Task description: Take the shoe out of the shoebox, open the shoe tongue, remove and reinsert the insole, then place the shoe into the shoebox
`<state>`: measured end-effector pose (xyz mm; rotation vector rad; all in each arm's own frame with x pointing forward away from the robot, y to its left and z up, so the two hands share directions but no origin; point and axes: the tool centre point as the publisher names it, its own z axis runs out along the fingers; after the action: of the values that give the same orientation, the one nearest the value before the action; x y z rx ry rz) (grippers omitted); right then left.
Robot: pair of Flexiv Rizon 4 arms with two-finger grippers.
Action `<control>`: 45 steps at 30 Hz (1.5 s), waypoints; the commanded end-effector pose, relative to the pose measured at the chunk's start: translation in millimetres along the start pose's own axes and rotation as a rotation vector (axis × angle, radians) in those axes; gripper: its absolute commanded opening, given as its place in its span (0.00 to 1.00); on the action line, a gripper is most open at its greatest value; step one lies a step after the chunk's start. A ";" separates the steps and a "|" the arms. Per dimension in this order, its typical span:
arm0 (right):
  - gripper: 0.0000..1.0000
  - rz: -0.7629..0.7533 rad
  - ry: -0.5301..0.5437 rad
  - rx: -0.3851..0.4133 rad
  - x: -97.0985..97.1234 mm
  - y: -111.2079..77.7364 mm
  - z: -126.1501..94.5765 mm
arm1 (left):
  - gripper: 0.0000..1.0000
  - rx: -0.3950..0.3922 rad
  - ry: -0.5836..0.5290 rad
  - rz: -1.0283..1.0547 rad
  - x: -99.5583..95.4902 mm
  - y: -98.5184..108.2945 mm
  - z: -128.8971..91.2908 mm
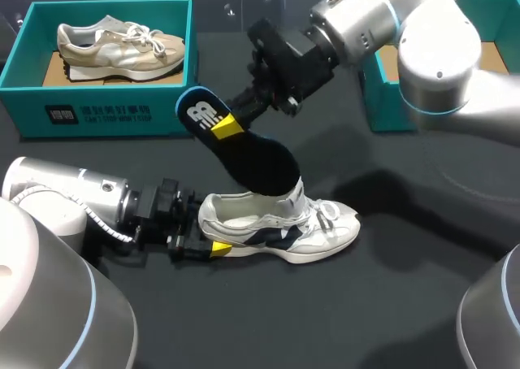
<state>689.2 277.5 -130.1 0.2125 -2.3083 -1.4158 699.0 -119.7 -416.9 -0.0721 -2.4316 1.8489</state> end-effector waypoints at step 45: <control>0.00 0.349 -0.301 -0.395 99.5 -43.8 -68.9 | 0.00 -0.001 -0.001 0.001 0.1 1.9 0.3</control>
<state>649.2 186.8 -124.8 -0.4239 -2.0355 -1.7286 699.1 -119.7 -416.9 -0.0723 -2.4317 1.8488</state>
